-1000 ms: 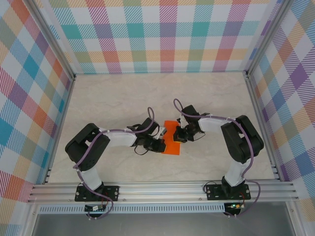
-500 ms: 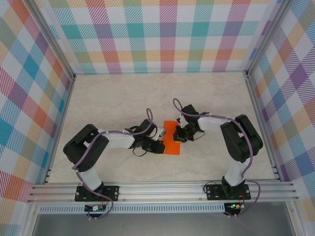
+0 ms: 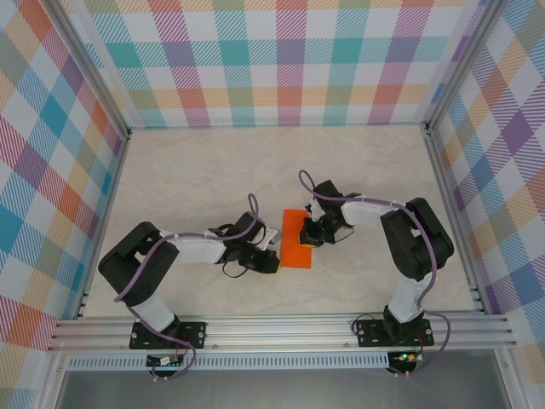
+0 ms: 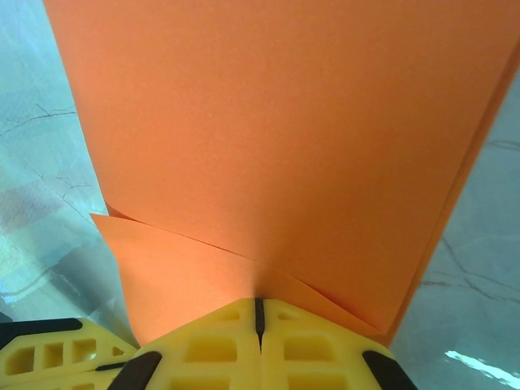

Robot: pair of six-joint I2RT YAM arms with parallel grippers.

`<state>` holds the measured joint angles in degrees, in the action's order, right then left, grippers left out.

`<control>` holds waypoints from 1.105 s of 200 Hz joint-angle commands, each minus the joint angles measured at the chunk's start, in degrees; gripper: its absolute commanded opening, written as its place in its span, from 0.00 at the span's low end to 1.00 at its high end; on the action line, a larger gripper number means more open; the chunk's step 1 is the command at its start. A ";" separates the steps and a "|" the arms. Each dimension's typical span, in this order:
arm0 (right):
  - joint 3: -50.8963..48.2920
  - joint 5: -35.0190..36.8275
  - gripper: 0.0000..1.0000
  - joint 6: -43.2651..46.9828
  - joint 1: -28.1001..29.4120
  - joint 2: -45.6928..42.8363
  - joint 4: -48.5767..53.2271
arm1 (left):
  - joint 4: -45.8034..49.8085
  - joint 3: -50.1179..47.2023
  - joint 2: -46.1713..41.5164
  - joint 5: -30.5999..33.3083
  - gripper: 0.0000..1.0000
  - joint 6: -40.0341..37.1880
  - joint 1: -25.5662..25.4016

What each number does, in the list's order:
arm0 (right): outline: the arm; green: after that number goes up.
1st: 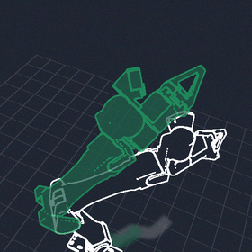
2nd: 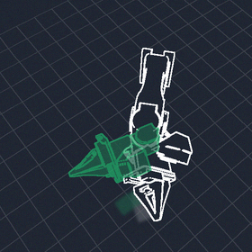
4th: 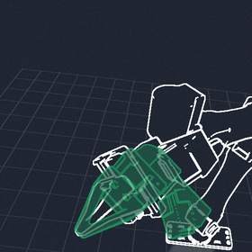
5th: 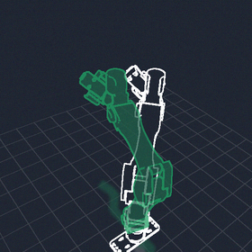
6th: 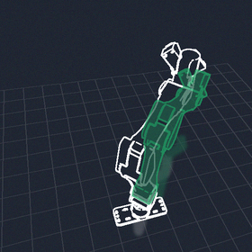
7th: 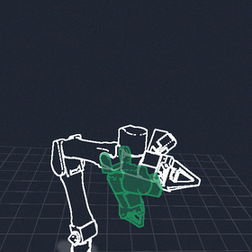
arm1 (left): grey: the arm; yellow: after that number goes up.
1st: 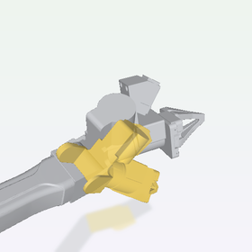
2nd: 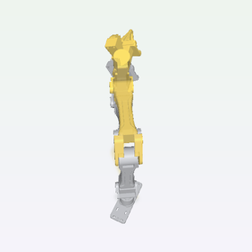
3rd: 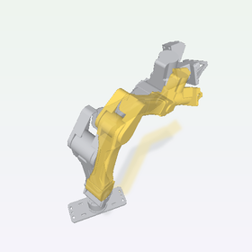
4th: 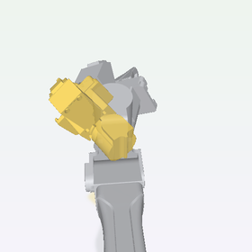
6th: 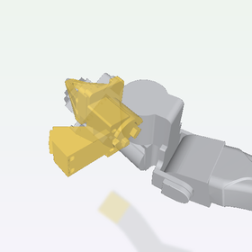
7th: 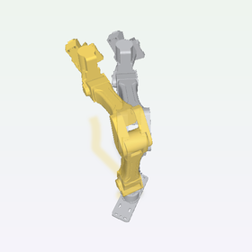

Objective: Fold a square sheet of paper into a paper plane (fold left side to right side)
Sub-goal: Fold the triangle a second time at the center of the table.

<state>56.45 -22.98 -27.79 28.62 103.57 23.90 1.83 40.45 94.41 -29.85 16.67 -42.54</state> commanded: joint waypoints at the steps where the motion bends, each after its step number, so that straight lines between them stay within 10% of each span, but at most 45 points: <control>1: -0.81 5.68 0.03 1.18 -0.07 2.15 3.23 | 4.86 -0.88 -3.56 0.37 0.01 -0.23 0.46; 52: -1.27 3.06 0.07 0.75 -0.10 -0.32 0.32 | 3.87 3.71 -4.27 2.10 0.11 2.90 1.80; 140: -8.75 12.48 0.75 -3.04 -0.50 -29.33 3.21 | -10.33 6.49 1.72 0.33 0.53 13.92 6.48; 221: -19.74 1.73 0.84 -8.50 -0.43 -35.79 -6.39 | -11.49 9.71 7.42 1.23 0.22 15.01 6.55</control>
<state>37.82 -15.62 -33.74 28.45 66.00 23.31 -8.14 48.64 101.12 -27.97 31.55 -36.60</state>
